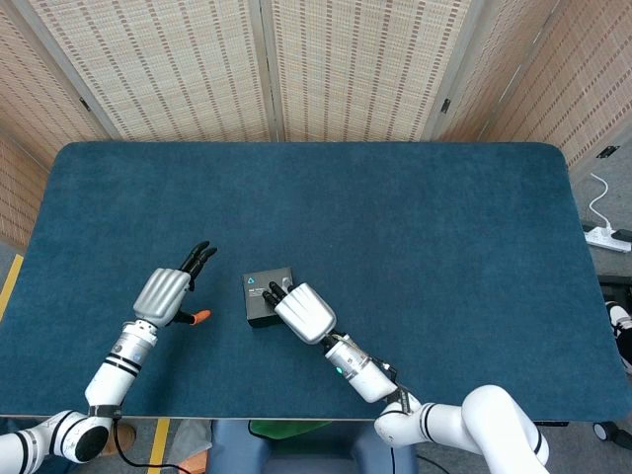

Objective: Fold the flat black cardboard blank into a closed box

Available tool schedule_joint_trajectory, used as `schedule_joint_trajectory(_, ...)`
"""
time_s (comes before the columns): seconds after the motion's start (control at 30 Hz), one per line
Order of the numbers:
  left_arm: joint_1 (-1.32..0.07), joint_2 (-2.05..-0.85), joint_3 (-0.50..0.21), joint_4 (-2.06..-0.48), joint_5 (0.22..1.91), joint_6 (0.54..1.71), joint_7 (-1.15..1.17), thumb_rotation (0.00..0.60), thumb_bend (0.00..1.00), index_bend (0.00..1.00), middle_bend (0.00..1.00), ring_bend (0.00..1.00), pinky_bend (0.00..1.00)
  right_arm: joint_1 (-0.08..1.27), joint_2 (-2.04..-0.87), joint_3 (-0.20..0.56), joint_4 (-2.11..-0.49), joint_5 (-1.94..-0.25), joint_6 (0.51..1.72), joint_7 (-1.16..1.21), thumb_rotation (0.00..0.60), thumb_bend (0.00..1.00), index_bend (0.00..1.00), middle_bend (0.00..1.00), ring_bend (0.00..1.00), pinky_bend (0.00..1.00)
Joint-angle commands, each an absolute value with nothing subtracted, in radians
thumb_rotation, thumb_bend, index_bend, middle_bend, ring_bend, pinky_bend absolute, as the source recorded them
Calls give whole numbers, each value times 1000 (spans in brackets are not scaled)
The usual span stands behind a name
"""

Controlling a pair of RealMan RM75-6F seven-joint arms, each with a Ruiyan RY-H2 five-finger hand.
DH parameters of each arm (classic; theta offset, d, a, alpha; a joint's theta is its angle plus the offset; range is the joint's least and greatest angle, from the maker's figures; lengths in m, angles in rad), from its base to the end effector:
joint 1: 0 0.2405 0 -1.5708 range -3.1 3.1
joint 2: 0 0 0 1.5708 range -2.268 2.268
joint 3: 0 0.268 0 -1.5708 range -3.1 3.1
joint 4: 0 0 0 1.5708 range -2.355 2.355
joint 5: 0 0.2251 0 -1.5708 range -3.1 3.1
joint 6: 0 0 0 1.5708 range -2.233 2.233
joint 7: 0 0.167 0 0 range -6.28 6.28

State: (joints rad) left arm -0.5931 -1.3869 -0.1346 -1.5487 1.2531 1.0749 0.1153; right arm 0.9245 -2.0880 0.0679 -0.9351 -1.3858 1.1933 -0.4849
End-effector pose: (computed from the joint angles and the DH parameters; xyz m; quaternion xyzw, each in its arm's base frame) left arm -0.2041 0.3534 0.0219 -0.6921 -0.4107 -0.4086 0.4306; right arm -0.0479 -0.3404 -0.1639 0.7939 -0.1242 0.4358 0.4054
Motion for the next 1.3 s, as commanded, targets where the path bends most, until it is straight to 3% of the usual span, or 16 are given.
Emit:
schedule_joint_trajectory(0.03,-591,-1386,-132,-1548,1256,1075,113,600,193,0,0,529,760,914,-2119,74,-884,-1419,1202,-461,600,331,412,598,742,1000)
schedule_joint_trajectory(0.2,-585,-1381,-131,-1547,1258,1078,114,600,194,0,0,524,760,904,-2124,86,-868,-1447,1216,-439,600,353,420,594,743,1000)
schedule_joint_trajectory(0.4,-573,-1373,-138,-1545,1251,1101,131,600,194,0,0,463,734,879,-2074,129,-962,-1456,1248,-372,600,353,390,455,730,1000)
schedule_joint_trajectory(0.63,-545,-1376,-145,-1538,1207,1159,234,600,194,0,0,257,560,818,-1936,141,-1159,-1493,1331,-404,600,353,288,416,701,1000)
schedule_joint_trajectory(0.8,-504,-1361,-143,-1541,1189,1227,281,600,196,0,1,225,460,723,-1777,120,-1338,-1482,1389,-452,600,354,254,387,563,990)
schedule_joint_trajectory(0.9,-466,-1332,-135,-1553,1169,1262,303,600,197,0,6,193,379,636,-1632,92,-1471,-1450,1424,-455,600,360,238,354,451,848)
schedule_joint_trajectory(0.97,-444,-1317,-129,-1562,1160,1282,311,600,196,0,6,153,312,584,-1555,74,-1529,-1420,1438,-439,600,367,224,331,364,646)
schedule_joint_trajectory(1.07,-403,-1298,-115,-1574,1163,1326,311,600,195,0,4,81,215,506,-1417,34,-1626,-1379,1441,-363,600,372,178,278,257,456)
schedule_joint_trajectory(1.2,-331,-1292,-73,-1570,1229,1423,291,600,195,0,1,55,189,402,-1255,-41,-1663,-1416,1493,-255,600,378,77,156,132,294)
schedule_joint_trajectory(1.3,-280,-1295,-39,-1558,1281,1491,279,600,195,2,1,53,183,330,-1198,-85,-1645,-1455,1552,-193,600,388,22,106,57,226)
